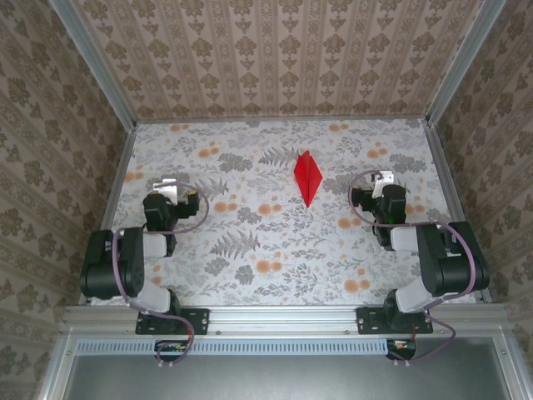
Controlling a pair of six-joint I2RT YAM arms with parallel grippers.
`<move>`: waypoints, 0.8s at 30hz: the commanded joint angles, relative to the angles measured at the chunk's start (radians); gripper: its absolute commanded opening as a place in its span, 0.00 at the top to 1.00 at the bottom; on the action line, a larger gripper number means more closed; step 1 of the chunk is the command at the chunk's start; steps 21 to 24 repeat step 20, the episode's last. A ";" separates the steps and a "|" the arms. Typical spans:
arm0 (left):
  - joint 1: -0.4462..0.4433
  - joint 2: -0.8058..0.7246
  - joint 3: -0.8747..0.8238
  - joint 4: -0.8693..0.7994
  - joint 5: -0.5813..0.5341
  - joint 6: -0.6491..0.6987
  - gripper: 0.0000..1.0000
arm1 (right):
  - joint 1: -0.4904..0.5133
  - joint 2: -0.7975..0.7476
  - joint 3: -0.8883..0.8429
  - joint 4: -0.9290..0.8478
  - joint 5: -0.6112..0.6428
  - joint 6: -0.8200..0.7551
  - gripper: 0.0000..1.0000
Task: Fold a paper plane with a square sheet of paper (fold left side to right side)
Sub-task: Reset both arms
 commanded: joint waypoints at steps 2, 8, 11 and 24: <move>0.008 0.007 0.049 0.010 0.025 0.020 0.00 | -0.002 0.003 0.007 0.040 -0.020 0.006 0.00; -0.009 0.005 0.071 -0.033 -0.023 0.025 0.00 | 0.007 0.003 0.007 0.042 -0.004 0.001 0.00; -0.011 0.005 0.072 -0.038 -0.031 0.027 0.00 | 0.006 0.003 0.007 0.040 -0.004 0.001 0.00; -0.014 0.004 0.072 -0.038 -0.034 0.029 0.00 | 0.006 0.003 0.008 0.039 -0.004 0.001 0.00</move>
